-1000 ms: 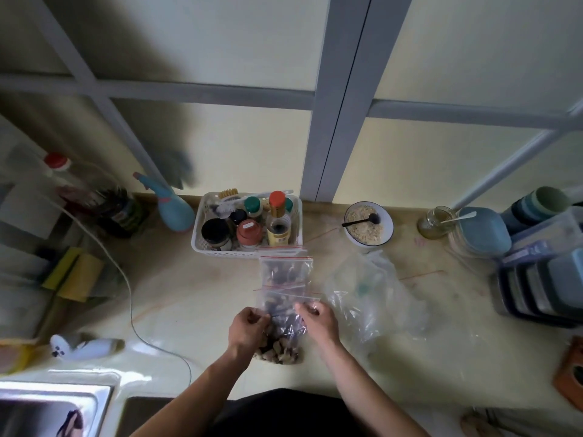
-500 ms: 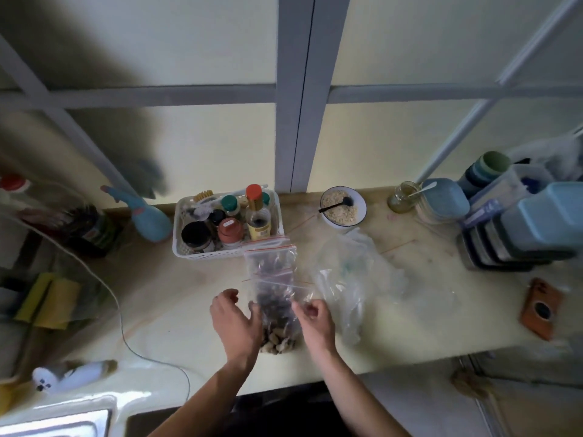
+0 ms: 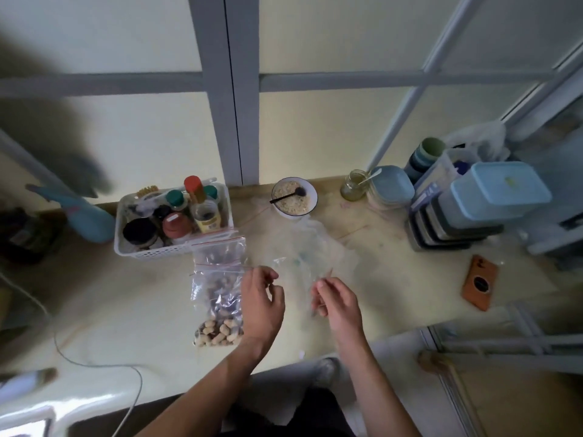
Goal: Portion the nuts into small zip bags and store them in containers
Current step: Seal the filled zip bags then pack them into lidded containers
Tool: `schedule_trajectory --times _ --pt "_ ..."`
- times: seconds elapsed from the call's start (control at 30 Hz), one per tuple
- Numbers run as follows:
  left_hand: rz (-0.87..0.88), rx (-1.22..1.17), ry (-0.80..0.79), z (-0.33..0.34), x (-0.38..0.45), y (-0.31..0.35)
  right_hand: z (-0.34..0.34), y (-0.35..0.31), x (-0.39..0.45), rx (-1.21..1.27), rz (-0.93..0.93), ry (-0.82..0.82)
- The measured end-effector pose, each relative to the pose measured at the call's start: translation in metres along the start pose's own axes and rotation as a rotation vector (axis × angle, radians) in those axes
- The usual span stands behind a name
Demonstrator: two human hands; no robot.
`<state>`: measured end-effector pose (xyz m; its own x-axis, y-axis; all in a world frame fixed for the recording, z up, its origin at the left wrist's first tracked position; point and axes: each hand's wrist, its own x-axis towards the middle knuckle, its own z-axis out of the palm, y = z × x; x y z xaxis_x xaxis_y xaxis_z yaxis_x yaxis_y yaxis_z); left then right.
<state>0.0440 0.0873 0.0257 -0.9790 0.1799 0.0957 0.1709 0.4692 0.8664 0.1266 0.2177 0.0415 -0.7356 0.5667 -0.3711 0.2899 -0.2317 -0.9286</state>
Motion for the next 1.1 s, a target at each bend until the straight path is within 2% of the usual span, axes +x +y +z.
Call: schedule_trajectory --times 0.2,0.3,0.4,0.5,0.57,0.63,0.73,0.8,0.9,1.1 --pt "0.044 -0.077 -0.074 0.087 0.006 0.069 -0.104 -0.025 0.046 -0.022 0.027 0.148" --pt "0.025 -0.107 -0.136 0.138 0.009 0.104 -0.164 -0.033 0.075 -0.033 0.032 0.328" --pt "-0.042 -0.087 -0.234 0.189 0.013 0.127 -0.228 -0.04 0.113 0.002 0.055 0.578" --pt "-0.186 -0.056 -0.408 0.236 0.019 0.146 -0.293 -0.05 0.151 0.077 0.118 0.682" --pt "-0.339 -0.088 -0.554 0.262 0.025 0.155 -0.33 -0.058 0.173 0.084 0.147 0.685" --pt "-0.478 -0.149 -0.628 0.287 0.036 0.161 -0.36 -0.061 0.199 0.157 0.202 0.679" --pt "-0.675 -0.28 -0.629 0.32 0.055 0.172 -0.382 -0.076 0.231 0.302 0.206 0.678" --pt "-0.772 -0.359 -0.629 0.334 0.064 0.187 -0.39 -0.09 0.243 0.344 0.198 0.608" --pt "-0.792 -0.36 -0.671 0.354 0.076 0.197 -0.404 -0.099 0.259 0.363 0.246 0.509" --pt "-0.824 -0.355 -0.708 0.384 0.096 0.203 -0.424 -0.082 0.284 0.239 0.343 0.272"
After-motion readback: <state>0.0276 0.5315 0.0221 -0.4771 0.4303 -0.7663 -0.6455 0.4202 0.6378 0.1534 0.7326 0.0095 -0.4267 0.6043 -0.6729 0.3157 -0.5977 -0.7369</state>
